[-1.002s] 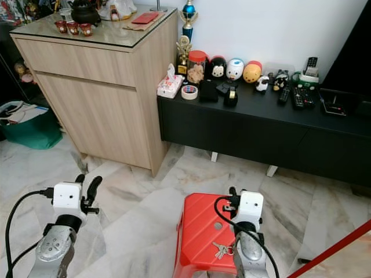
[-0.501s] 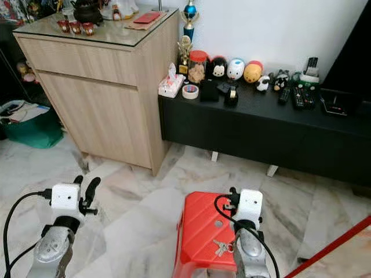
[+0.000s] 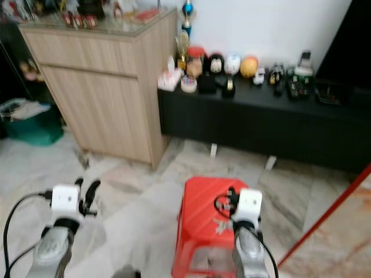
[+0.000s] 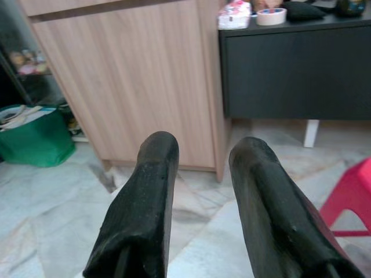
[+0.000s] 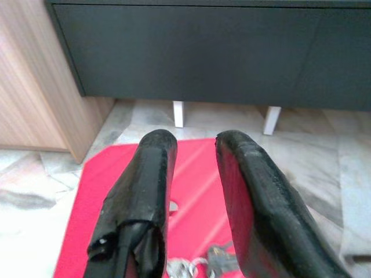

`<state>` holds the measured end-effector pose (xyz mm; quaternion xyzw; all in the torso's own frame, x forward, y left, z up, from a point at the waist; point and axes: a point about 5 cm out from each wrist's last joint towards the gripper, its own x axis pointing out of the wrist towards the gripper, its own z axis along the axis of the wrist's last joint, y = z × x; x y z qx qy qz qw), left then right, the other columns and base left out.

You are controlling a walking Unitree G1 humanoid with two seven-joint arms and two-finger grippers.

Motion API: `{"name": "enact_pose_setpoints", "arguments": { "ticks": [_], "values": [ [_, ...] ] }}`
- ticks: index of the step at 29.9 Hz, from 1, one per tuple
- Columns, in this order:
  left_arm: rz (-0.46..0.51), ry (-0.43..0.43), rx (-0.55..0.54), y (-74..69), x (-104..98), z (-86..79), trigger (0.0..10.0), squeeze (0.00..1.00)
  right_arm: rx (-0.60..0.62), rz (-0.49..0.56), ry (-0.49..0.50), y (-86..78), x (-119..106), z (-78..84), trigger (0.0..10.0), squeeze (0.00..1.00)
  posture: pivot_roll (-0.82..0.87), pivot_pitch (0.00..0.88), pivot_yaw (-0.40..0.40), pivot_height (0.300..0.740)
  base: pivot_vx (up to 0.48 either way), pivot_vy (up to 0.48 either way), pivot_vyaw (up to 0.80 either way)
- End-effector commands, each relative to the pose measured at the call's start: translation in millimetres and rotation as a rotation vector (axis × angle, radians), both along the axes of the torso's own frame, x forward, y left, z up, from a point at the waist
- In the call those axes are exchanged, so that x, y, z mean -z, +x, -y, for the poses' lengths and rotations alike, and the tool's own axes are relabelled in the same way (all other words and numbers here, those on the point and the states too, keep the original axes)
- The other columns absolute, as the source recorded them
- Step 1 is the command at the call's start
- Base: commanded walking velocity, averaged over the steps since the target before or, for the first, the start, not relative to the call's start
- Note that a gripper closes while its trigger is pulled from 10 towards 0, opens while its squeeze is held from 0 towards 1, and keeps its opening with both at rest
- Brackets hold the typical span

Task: Hang keys on a hook

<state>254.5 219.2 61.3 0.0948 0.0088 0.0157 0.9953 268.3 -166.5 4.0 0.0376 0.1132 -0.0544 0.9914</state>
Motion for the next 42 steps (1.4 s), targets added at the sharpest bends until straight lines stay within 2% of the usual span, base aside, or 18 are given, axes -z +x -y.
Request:
{"name": "enact_pose_setpoints", "arguments": {
  "ticks": [1, 18, 28, 36, 42],
  "values": [
    [-0.009, 0.001, 0.008, 0.8, 0.4, 0.5, 10.0, 0.0, 0.01, 0.0, 0.011, 0.5, 0.0, 0.9, 10.0, 0.0, 0.09, 0.01, -0.027, 0.651, 0.0, 0.0, 0.0],
    [-0.037, -0.008, 0.022, 1.6, 3.4, 5.3, 10.0, 0.0, 0.005, -0.006, 0.038, 1.4, 1.2, -1.1, 10.0, 0.0, 0.09, 0.0, -0.027, 0.651, 0.0, 0.0, 0.0],
    [-0.033, -0.023, 0.026, 1.1, 3.4, 6.4, 10.0, 0.0, 0.011, -0.036, 0.008, 0.6, 4.1, -0.2, 10.0, 0.0, 0.08, 0.003, -0.029, 0.651, 0.0, 0.0, 0.0],
    [-0.031, -0.025, 0.024, 1.3, 3.3, 7.7, 10.0, 0.0, 0.022, -0.058, -0.002, 1.0, 5.5, 2.1, 10.0, 0.0, 0.09, 0.009, -0.035, 0.599, 0.0, 0.0, 0.0],
    [-0.024, -0.019, 0.016, 1.5, 2.2, 7.3, 10.0, 0.0, 0.02, -0.041, -0.002, 0.5, 4.5, 1.6, 10.0, 0.0, 0.09, 0.01, -0.037, 0.599, 0.0, 0.0, 0.0]
  ]
}}
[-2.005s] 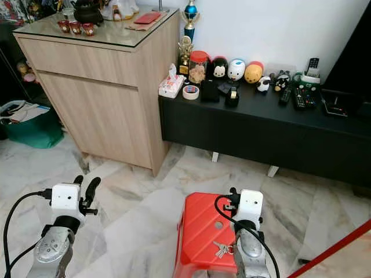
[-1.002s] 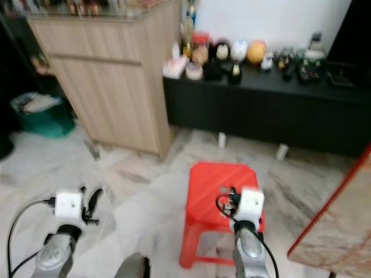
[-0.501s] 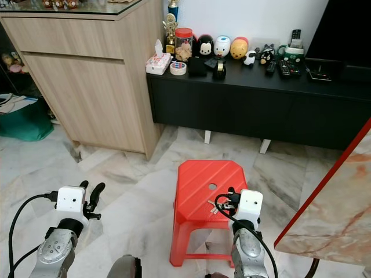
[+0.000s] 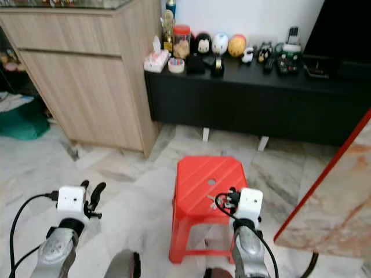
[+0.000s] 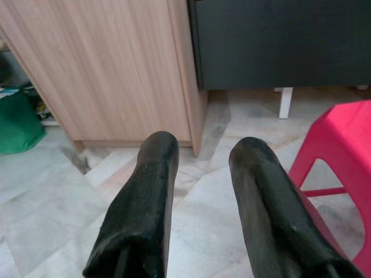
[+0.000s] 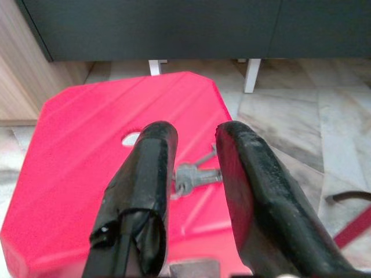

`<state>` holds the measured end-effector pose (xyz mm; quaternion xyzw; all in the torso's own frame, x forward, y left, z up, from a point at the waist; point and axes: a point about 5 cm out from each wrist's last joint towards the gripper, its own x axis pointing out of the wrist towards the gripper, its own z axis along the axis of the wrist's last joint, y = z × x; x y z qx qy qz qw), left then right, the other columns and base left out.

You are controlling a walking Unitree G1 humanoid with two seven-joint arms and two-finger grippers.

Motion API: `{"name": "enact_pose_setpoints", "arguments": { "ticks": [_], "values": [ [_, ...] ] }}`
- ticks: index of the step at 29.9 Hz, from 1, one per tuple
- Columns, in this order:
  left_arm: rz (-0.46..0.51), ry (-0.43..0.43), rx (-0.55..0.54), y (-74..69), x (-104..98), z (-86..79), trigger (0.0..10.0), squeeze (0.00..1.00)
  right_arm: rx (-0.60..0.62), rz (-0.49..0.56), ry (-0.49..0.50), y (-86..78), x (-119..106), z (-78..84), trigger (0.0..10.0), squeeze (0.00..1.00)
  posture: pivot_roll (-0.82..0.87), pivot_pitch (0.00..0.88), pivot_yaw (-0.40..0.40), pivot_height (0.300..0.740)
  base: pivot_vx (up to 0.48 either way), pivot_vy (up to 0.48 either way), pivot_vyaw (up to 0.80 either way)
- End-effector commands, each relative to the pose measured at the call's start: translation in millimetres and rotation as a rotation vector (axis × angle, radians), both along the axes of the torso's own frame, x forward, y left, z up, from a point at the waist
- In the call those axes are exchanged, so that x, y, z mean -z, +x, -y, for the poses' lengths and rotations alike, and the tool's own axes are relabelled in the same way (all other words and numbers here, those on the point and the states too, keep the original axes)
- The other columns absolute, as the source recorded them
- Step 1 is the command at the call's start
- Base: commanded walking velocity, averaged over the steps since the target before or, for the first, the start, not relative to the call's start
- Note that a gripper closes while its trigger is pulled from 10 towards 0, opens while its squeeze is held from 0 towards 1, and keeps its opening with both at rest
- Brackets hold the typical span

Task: Hang keys on a hook

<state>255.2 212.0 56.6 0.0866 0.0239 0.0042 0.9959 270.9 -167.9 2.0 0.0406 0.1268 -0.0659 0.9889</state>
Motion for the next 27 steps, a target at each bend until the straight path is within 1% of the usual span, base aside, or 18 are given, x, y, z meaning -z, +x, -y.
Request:
{"name": "enact_pose_setpoints", "arguments": {
  "ticks": [1, 6, 13, 20, 26, 27],
  "values": [
    [0.008, 0.004, -0.006, 0.9, -2.6, -0.2, 10.0, 0.0, -0.003, -0.014, -0.006, -2.0, 2.6, 0.1, 10.0, 0.0, 0.09, 0.01, -0.037, 0.599, 0.0, 0.0, 0.0],
    [-0.004, 0.001, -0.008, 0.5, -1.1, -1.0, 10.0, 0.0, -0.016, -0.019, -0.005, -2.6, 3.7, -1.3, 10.0, 0.0, 0.09, 0.008, -0.037, 0.599, 0.0, 0.0, 0.0],
    [0.002, -0.008, 0.006, 2.9, -3.2, -0.4, 10.0, 0.0, -0.021, -0.018, 0.006, -2.7, 4.1, -3.1, 10.0, 0.0, 0.09, 0.005, -0.036, 0.599, 0.0, 0.0, 0.0],
    [0.002, -0.006, 0.008, 4.0, -3.5, -1.2, 10.0, 0.0, -0.053, -0.028, -0.012, -2.6, 5.0, -6.5, 10.0, 0.0, 0.09, 0.004, -0.036, 0.599, 0.29, 0.0, 0.0],
    [0.003, -0.006, 0.009, 4.4, -3.4, -1.7, 10.0, 0.0, -0.056, -0.028, -0.005, -2.6, 5.3, -6.9, 10.0, 0.0, 0.09, 0.005, -0.036, 0.599, 0.311, 0.0, 0.78],
    [0.003, -0.007, 0.009, 4.3, -3.4, -1.8, 10.0, 0.0, -0.057, -0.03, -0.004, -2.8, 5.5, -7.0, 10.0, 0.0, 0.09, 0.006, -0.037, 0.599, 0.334, 0.0, 0.0]
  ]
}}
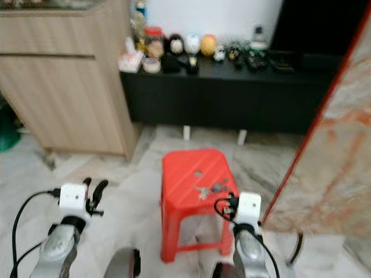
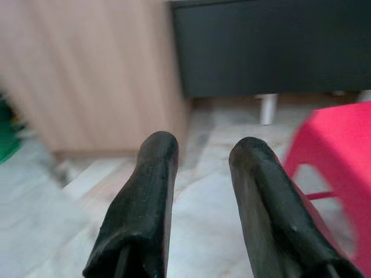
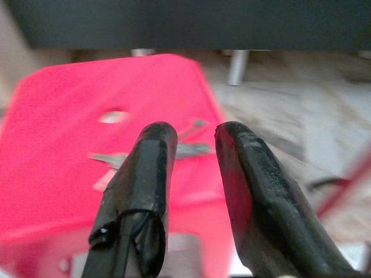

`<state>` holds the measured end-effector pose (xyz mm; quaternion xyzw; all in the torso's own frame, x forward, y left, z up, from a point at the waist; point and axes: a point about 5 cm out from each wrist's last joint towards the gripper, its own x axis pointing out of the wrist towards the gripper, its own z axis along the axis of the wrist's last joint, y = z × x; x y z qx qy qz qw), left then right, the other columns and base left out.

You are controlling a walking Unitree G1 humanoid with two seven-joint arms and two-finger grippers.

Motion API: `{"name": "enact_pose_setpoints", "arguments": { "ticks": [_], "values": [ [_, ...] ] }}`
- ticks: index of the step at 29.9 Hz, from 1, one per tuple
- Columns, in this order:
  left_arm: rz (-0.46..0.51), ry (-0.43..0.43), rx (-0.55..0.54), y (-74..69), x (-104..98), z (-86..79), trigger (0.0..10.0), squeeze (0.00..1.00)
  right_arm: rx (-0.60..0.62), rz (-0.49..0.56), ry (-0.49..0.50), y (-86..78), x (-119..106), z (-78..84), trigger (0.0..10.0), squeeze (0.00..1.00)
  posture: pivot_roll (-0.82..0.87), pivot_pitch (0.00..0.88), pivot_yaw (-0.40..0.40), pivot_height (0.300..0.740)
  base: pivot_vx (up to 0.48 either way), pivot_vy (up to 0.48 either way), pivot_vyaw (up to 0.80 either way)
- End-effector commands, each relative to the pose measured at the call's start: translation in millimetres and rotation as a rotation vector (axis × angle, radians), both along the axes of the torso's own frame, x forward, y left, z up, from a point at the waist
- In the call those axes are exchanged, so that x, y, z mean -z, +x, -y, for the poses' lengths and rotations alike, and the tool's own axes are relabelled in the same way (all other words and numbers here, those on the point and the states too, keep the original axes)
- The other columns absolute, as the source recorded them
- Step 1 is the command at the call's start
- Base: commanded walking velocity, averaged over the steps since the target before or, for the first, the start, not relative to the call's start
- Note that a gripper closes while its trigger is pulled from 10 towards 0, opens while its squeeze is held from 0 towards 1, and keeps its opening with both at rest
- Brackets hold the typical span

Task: Hang keys on a hook

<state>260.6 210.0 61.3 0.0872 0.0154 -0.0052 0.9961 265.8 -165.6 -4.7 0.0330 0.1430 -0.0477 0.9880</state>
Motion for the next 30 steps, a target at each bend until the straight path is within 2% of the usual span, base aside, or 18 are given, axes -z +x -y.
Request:
{"name": "enact_pose_setpoints", "arguments": {
  "ticks": [1, 14, 19, 20, 23, 25, 30],
  "values": [
    [-0.012, -0.007, -0.011, -1.1, 1.4, -3.8, 10.0, 0.0, -0.018, 0.002, 0.004, 2.3, -1.2, -4.7, 10.0, 0.0, 0.09, 0.006, -0.037, 0.599, 0.334, 0.0, 0.0],
    [-0.012, -0.011, -0.007, -0.8, 1.7, -4.2, 10.0, 0.0, -0.026, -0.006, 0.0, 1.6, -0.2, -5.9, 10.0, 0.0, 0.09, 0.008, -0.037, 0.599, 0.343, 0.0, 0.0],
    [-0.014, -0.015, -0.005, -0.8, 2.3, -3.6, 10.0, 0.0, -0.017, -0.041, 0.017, 1.1, 3.3, -4.9, 10.0, 0.0, 0.09, 0.01, -0.036, 0.599, 0.326, 0.0, 0.0],
    [-0.017, -0.018, -0.005, -1.3, 3.7, -2.9, 10.0, 0.0, -0.026, -0.075, 0.011, 0.9, 6.3, -4.8, 10.0, 0.0, 0.09, 0.01, -0.035, 0.599, 0.0, 0.0, 0.0],
    [-0.017, -0.019, -0.004, -1.5, 4.4, -2.4, 10.0, 0.0, -0.037, -0.088, 0.004, 1.0, 7.3, -4.6, 10.0, 0.0, 0.09, 0.012, -0.034, 0.599, 0.0, 0.0, 0.0],
    [-0.018, -0.017, -0.002, -1.7, 3.8, -1.7, 10.0, 0.0, -0.103, -0.132, -0.058, 0.8, 10.7, -5.0, 10.0, 0.0, 0.09, 0.013, -0.035, 0.599, 0.0, 0.0, 0.0],
    [-0.021, -0.014, -0.002, -2.1, 3.8, -1.8, 10.0, 0.0, -0.164, -0.156, -0.054, 0.5, 13.0, -7.7, 10.0, 0.0, 0.09, 0.015, -0.035, 0.599, 0.0, 0.0, 0.0]
  ]
}}
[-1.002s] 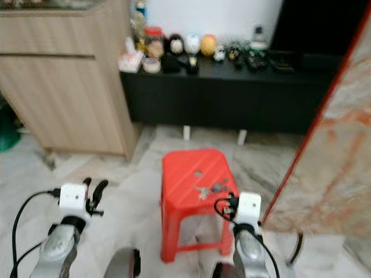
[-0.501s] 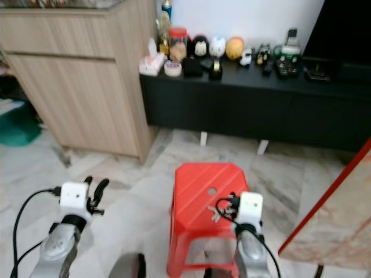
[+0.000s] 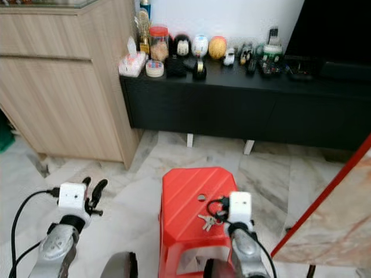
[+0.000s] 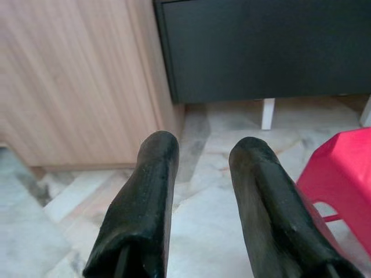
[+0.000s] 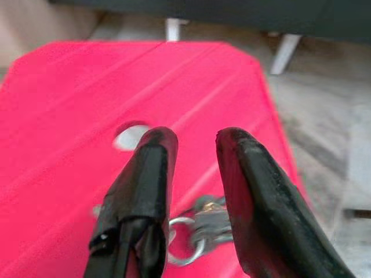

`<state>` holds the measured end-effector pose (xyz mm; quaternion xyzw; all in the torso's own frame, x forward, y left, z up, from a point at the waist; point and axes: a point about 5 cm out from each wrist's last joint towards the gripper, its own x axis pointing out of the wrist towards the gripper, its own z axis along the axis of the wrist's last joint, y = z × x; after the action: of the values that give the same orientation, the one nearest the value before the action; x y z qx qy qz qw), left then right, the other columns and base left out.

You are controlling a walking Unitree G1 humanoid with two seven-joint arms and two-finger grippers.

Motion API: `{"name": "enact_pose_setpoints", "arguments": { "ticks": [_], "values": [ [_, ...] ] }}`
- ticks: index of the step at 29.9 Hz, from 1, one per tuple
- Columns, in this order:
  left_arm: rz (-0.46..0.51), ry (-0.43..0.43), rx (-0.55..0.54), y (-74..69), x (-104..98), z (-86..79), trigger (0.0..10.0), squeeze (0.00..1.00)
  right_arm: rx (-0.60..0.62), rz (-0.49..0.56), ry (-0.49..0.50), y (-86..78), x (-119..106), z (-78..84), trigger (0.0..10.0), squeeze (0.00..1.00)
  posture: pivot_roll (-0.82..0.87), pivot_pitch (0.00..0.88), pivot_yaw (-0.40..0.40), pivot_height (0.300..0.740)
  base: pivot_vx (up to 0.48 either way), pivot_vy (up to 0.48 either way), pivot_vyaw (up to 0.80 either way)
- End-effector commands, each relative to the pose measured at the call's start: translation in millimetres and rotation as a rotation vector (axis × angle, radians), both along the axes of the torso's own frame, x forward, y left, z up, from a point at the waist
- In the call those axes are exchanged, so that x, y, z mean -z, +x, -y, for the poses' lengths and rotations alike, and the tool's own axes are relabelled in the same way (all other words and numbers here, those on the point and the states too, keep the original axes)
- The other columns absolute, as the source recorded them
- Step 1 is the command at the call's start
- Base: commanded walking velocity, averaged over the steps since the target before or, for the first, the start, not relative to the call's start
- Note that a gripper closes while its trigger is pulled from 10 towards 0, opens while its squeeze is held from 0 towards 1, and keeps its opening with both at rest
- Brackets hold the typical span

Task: Hang keys on a hook

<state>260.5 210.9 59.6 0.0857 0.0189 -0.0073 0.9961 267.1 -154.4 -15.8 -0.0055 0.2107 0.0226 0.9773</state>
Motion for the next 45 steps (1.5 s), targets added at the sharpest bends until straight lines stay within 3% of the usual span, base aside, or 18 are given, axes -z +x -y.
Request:
{"name": "enact_pose_setpoints", "arguments": {
  "ticks": [1, 17, 29, 33, 45],
  "values": [
    [-0.016, -0.011, -0.005, -2.1, 2.6, -0.6, 10.0, 0.0, -0.047, -0.013, -0.033, 0.8, 0.3, 3.1, 10.0, 0.0, 0.09, 0.011, -0.035, 0.599, 0.0, 0.0, 0.0],
    [-0.022, -0.013, 0.003, -0.8, 4.6, 1.7, 10.0, 0.0, -0.041, 0.013, 0.004, 2.1, -2.6, 2.8, 10.0, 0.0, 0.08, 0.001, -0.032, 0.599, 0.0, 0.0, 0.54],
    [-0.03, -0.021, 0.007, -2.9, 7.1, 3.0, 10.0, 0.0, 0.002, 0.005, -0.008, 2.0, -1.8, 8.4, 10.0, 0.0, 0.08, 0.011, -0.032, 0.599, 0.0, 0.0, 0.0],
    [-0.031, -0.026, 0.013, -2.7, 7.2, 3.6, 10.0, 0.0, 0.031, -0.033, -0.081, 0.0, 2.2, 14.5, 10.0, 0.0, 0.08, 0.013, -0.032, 0.599, 0.0, 0.0, 0.0],
    [-0.027, -0.03, 0.02, -2.8, 6.3, 4.3, 10.0, 0.0, 0.072, -0.027, -0.081, 0.1, 1.7, 15.6, 10.0, 0.0, 0.08, 0.014, -0.031, 0.599, 0.0, 0.0, 0.0]
  ]
}}
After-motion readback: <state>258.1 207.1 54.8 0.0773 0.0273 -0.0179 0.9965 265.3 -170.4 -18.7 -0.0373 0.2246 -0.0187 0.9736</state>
